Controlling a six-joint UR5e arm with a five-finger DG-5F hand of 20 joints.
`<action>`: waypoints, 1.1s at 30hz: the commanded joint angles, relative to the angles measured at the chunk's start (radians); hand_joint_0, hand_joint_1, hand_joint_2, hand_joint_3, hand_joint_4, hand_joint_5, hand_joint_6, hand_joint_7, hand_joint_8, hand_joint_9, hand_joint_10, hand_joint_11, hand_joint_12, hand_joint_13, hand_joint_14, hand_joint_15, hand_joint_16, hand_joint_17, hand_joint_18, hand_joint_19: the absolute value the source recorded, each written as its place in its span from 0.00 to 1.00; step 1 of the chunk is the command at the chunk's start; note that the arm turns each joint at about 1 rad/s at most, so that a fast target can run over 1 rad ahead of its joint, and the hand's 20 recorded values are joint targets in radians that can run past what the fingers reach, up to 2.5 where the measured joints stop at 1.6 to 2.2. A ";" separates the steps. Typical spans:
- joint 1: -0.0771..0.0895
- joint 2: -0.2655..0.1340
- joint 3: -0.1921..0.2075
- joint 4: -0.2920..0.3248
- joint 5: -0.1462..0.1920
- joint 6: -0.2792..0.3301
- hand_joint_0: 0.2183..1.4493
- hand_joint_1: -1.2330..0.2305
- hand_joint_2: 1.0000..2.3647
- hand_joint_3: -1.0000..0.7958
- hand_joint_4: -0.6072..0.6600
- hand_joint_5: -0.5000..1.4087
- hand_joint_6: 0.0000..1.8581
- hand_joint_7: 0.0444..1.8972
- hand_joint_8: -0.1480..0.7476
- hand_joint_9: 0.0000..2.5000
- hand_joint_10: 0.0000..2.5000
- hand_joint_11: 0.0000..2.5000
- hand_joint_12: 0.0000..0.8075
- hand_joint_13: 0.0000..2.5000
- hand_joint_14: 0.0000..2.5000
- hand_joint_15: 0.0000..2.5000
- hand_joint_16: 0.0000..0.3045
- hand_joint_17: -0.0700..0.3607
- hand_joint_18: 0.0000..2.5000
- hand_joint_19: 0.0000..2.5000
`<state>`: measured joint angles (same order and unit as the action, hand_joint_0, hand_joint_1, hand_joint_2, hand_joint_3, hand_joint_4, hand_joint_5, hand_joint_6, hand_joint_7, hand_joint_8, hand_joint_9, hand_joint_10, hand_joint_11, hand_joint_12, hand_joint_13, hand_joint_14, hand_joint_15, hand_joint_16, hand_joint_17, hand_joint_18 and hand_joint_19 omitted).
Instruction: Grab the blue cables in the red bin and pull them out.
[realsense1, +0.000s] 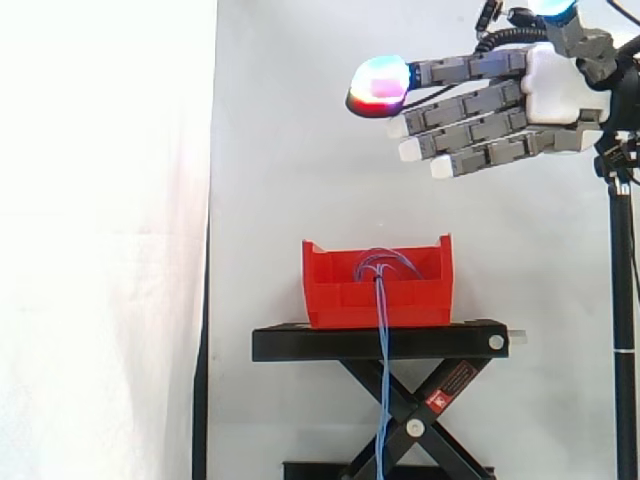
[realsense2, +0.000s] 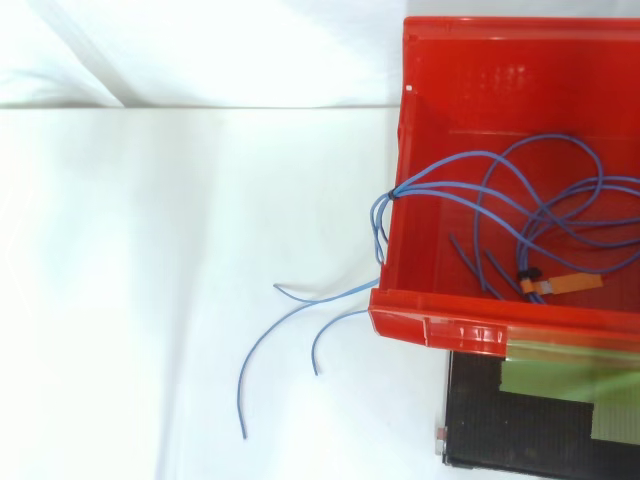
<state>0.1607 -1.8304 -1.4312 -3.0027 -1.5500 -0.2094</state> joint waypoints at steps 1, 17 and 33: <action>-0.001 -0.027 0.008 -0.007 0.001 0.002 0.42 0.43 0.00 0.00 0.60 0.29 0.00 0.09 0.38 0.00 0.00 0.03 0.39 0.00 0.00 0.11 0.18 0.45 0.00 0.16; -0.007 -0.125 0.104 -0.058 -0.032 0.002 0.42 0.42 0.00 0.00 0.60 0.29 0.00 0.09 0.38 0.00 0.00 0.03 0.39 0.00 0.00 0.11 0.18 0.45 0.00 0.16; -0.001 -0.128 0.114 -0.039 0.008 -0.001 0.43 0.42 0.00 0.00 0.60 0.29 0.00 0.09 0.38 0.00 0.00 0.03 0.39 0.00 0.00 0.11 0.18 0.44 0.00 0.16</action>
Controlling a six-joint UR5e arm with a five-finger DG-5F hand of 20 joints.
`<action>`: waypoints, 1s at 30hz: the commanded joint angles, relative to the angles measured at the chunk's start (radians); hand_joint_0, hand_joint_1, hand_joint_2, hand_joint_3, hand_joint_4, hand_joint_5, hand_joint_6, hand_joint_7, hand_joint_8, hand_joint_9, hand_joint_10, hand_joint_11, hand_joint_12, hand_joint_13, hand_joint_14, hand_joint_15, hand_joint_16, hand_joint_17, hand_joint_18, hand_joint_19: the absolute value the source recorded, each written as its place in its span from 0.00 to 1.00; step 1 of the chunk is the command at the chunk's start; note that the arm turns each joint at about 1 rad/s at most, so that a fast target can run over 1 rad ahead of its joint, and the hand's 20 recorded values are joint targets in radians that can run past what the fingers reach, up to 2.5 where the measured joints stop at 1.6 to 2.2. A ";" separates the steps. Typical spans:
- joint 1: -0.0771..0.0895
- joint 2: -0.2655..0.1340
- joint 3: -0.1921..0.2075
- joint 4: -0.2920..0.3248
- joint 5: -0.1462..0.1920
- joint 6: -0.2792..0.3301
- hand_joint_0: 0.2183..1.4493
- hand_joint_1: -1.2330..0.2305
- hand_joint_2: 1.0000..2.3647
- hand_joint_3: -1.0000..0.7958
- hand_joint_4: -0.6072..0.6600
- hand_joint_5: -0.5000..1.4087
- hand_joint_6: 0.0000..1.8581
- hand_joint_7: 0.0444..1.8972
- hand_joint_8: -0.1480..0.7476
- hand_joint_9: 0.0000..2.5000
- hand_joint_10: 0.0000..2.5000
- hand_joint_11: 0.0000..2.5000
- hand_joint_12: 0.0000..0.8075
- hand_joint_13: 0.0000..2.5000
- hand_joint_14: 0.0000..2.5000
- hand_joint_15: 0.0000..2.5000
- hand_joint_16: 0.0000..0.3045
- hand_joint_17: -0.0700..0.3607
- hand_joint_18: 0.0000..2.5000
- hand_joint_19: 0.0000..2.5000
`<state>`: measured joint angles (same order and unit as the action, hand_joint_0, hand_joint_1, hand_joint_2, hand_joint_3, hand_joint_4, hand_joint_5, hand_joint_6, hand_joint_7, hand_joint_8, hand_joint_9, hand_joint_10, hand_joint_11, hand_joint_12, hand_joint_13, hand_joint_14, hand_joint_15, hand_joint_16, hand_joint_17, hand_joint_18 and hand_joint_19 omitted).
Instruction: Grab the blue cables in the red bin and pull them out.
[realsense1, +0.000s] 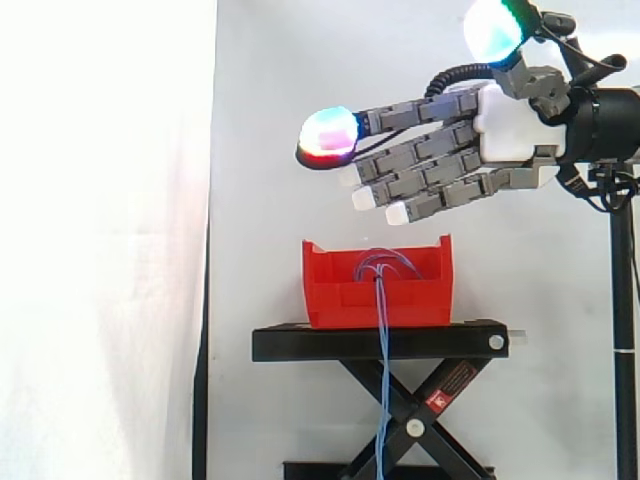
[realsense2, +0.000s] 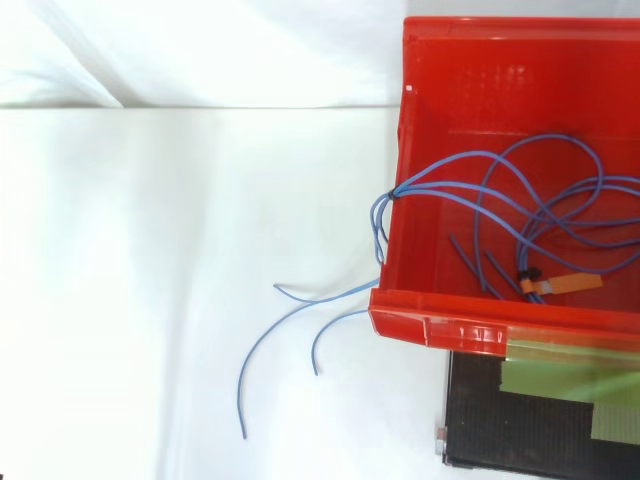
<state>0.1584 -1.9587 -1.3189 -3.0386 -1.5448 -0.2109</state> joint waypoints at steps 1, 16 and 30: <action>0.004 0.000 0.001 -0.003 0.006 -0.001 0.43 0.42 0.00 0.00 0.60 0.29 0.00 0.09 0.38 0.00 0.00 0.03 0.39 0.00 0.00 0.11 0.18 0.44 0.00 0.16; 0.015 -0.002 0.000 -0.002 0.020 -0.014 0.43 0.42 0.00 0.00 0.60 0.29 0.00 0.09 0.38 0.00 0.00 0.03 0.39 0.00 0.00 0.11 0.18 0.44 0.00 0.16; 0.009 -0.074 0.093 -0.100 -0.017 -0.061 0.43 0.42 0.00 0.00 0.60 0.29 0.00 0.09 0.38 0.00 0.00 0.03 0.39 0.00 0.00 0.11 0.18 0.44 0.00 0.16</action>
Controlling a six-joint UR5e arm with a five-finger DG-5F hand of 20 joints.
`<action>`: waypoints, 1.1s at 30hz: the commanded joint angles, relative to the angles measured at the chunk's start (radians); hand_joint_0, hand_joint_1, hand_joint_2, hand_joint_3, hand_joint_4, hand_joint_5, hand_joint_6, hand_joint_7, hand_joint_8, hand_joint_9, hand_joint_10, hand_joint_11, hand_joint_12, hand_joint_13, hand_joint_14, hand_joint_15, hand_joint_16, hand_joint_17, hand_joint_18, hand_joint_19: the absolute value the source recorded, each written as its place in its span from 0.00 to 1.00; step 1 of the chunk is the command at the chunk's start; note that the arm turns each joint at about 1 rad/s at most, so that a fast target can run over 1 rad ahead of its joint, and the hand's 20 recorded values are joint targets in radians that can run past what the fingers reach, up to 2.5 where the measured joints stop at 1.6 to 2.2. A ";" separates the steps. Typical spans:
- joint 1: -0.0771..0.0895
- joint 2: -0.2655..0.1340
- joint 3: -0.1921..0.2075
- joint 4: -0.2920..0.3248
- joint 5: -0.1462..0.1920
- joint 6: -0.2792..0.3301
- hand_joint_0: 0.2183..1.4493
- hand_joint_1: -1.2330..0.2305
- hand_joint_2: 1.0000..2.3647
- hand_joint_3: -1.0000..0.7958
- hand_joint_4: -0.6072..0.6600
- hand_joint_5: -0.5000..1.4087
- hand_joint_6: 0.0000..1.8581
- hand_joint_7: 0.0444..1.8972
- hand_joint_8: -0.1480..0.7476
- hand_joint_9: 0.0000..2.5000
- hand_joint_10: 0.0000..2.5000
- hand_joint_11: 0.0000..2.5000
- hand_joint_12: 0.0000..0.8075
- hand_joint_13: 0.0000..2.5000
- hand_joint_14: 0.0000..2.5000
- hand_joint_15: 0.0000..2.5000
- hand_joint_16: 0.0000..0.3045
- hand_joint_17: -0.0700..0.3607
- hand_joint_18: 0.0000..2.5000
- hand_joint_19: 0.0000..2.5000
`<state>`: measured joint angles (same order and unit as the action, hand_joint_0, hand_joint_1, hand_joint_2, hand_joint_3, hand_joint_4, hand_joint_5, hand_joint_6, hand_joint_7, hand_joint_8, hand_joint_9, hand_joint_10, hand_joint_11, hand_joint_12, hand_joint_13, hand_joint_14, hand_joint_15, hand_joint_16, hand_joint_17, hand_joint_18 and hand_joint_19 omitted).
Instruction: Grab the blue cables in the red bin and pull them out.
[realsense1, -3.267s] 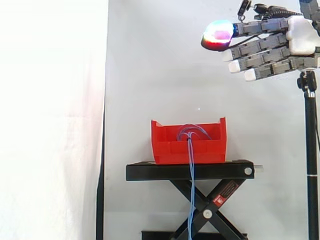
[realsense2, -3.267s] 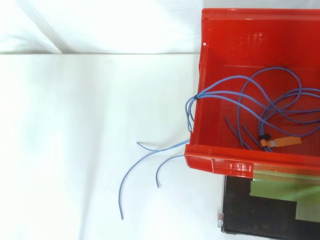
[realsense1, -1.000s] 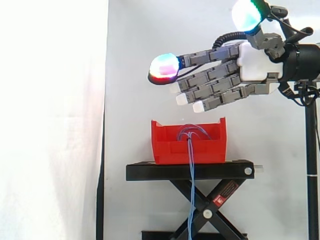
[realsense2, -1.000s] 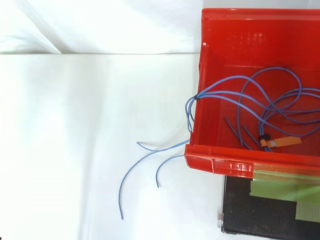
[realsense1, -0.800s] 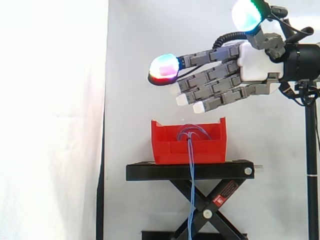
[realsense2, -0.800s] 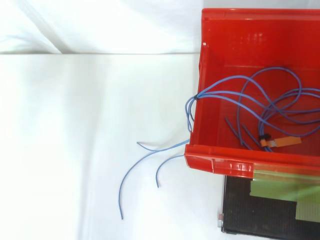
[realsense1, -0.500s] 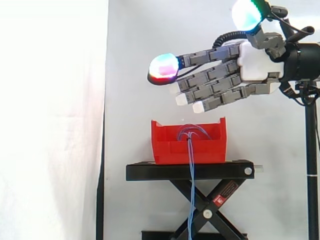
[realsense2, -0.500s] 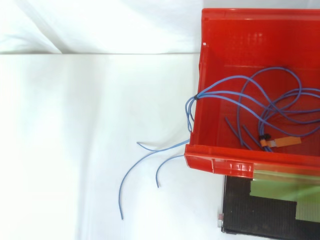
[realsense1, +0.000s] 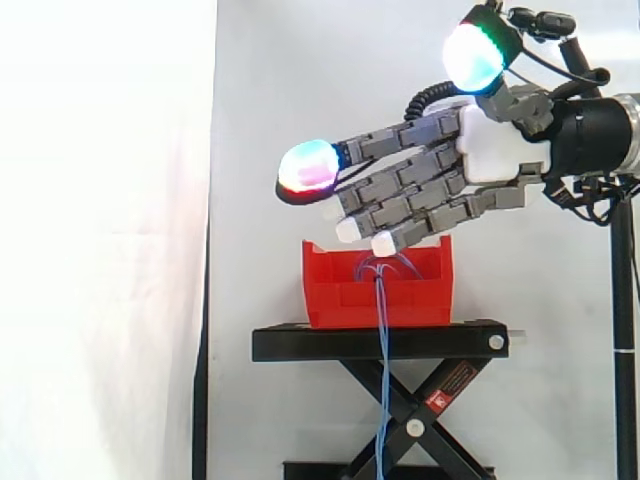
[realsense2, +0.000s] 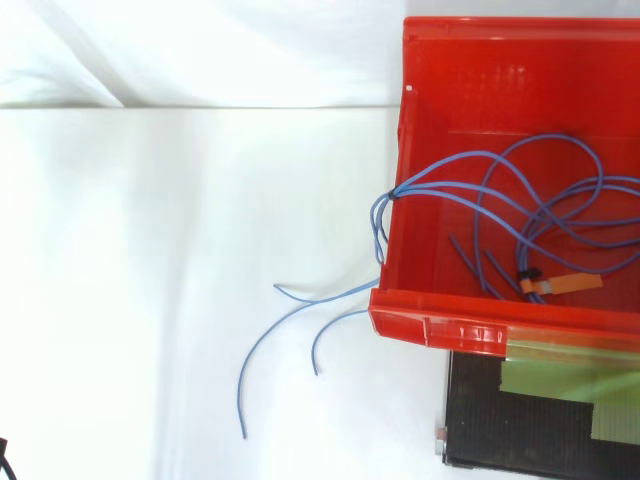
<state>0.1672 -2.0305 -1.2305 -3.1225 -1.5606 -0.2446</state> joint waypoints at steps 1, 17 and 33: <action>-0.002 -0.002 0.005 -0.022 -0.003 -0.058 0.43 0.42 0.00 0.00 0.60 0.29 0.00 0.09 0.38 0.00 0.00 0.03 0.39 0.00 0.00 0.11 0.18 0.44 0.00 0.16; -0.008 -0.001 0.062 -0.117 0.002 -0.305 0.43 0.42 0.00 0.00 0.60 0.29 0.00 0.09 0.38 0.00 0.00 0.03 0.39 0.00 0.00 0.11 0.18 0.44 0.00 0.16; 0.000 -0.037 0.074 -0.099 0.034 -0.336 0.43 0.42 0.00 0.00 0.60 0.29 0.00 0.09 0.38 0.00 0.00 0.03 0.39 0.00 0.00 0.11 0.18 0.44 0.00 0.16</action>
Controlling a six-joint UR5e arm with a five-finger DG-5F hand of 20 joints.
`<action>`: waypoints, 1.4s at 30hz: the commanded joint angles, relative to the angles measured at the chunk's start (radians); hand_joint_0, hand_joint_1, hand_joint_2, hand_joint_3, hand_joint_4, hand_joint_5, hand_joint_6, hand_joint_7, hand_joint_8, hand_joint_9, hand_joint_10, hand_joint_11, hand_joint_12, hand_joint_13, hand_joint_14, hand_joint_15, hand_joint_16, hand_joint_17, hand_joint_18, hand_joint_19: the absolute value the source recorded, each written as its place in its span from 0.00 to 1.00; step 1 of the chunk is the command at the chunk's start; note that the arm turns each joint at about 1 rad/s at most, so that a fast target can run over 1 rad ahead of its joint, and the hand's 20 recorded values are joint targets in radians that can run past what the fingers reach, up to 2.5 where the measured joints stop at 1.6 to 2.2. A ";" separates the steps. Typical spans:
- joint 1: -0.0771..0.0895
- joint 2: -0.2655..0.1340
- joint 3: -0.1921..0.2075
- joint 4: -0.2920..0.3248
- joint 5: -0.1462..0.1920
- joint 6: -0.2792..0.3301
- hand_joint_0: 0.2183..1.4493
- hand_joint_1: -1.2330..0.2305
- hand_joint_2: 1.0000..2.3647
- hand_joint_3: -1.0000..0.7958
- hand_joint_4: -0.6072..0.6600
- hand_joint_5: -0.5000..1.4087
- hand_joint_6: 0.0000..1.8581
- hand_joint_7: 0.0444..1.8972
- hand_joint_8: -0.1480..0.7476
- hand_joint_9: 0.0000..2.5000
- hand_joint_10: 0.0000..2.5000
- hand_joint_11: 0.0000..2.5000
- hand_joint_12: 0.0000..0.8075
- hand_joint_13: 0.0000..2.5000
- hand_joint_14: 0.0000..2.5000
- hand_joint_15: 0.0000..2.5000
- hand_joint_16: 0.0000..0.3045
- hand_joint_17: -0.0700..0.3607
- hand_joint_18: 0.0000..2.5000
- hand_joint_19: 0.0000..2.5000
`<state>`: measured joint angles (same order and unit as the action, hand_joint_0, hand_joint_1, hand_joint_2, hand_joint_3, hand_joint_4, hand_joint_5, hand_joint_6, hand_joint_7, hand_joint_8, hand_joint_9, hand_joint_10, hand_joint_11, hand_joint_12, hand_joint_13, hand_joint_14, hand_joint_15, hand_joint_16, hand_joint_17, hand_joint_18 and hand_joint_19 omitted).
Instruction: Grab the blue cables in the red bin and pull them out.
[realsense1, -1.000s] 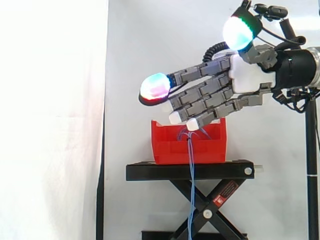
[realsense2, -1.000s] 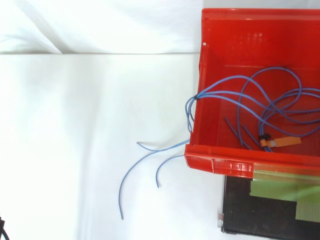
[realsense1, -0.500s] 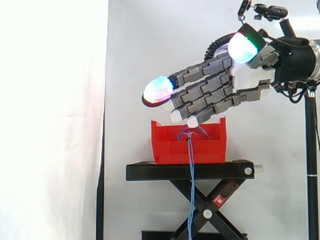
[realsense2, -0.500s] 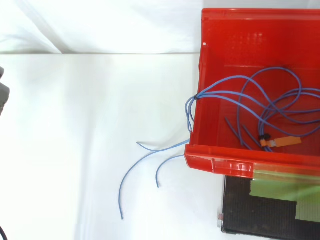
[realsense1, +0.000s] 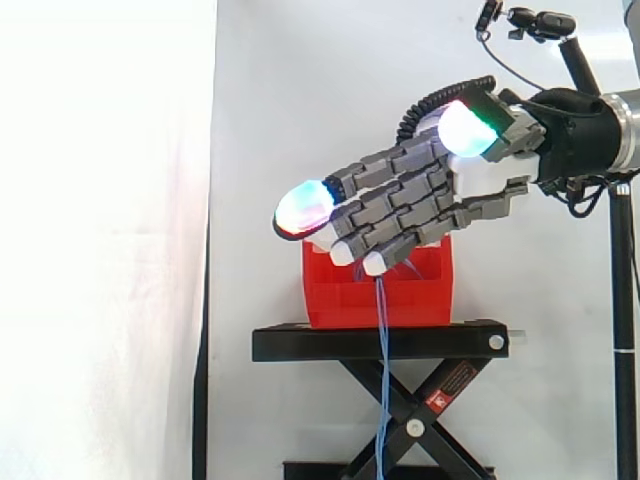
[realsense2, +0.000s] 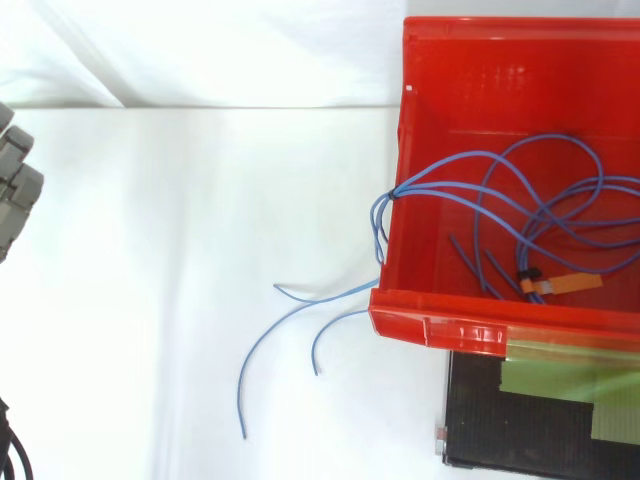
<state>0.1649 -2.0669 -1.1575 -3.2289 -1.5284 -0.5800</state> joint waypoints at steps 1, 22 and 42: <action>0.002 -0.002 0.001 0.008 0.002 -0.002 0.43 0.42 0.00 0.00 0.60 0.29 0.00 0.09 0.38 0.00 0.00 0.03 0.39 0.00 0.00 0.11 0.18 0.44 0.00 0.16; 0.008 -0.019 0.001 0.054 -0.001 -0.011 0.43 0.42 0.00 0.00 0.60 0.30 0.00 0.09 0.38 0.00 0.00 0.03 0.39 0.00 0.00 0.11 0.18 0.44 0.00 0.16; -0.042 -0.016 0.104 0.061 -0.067 -0.277 0.43 0.42 0.00 0.00 0.61 0.30 0.00 0.09 0.39 0.00 0.00 0.03 0.40 0.00 0.00 0.11 0.18 0.44 0.00 0.18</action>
<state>0.1330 -2.0830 -1.0805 -3.1628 -1.5893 -0.7442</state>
